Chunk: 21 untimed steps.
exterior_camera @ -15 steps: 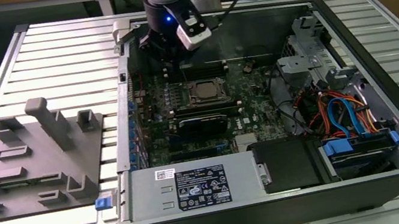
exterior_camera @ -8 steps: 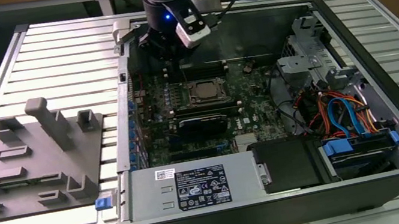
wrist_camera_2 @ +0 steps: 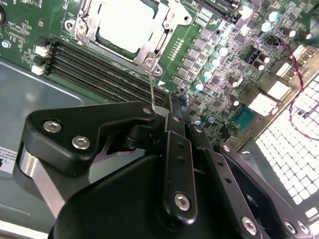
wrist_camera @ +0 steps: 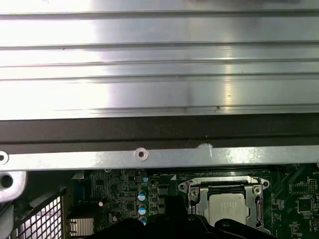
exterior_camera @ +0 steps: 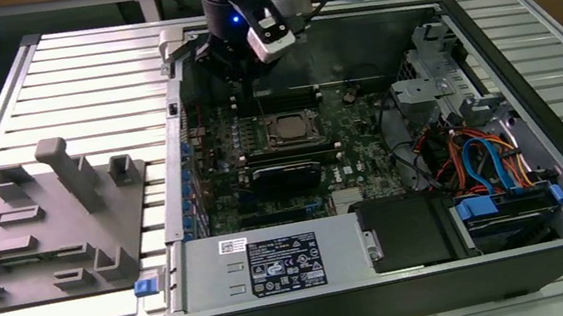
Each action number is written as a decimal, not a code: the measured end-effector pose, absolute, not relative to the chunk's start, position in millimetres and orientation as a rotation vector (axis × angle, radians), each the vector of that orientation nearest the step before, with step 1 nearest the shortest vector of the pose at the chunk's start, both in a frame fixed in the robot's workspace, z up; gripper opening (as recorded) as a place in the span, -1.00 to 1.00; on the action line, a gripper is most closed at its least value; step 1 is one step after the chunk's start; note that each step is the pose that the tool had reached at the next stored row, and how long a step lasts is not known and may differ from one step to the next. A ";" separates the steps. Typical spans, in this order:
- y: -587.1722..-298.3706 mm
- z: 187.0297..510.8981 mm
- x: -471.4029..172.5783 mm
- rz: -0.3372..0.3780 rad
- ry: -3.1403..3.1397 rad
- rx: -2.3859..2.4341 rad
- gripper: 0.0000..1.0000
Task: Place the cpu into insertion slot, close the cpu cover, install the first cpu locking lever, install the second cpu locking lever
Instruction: 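Install the first cpu locking lever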
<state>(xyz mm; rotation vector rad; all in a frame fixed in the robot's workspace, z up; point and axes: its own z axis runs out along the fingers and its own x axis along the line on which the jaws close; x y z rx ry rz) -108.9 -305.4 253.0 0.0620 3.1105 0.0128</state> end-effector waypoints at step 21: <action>-305.4 253.0 -90.0 0.013 3.110 0.062 -0.80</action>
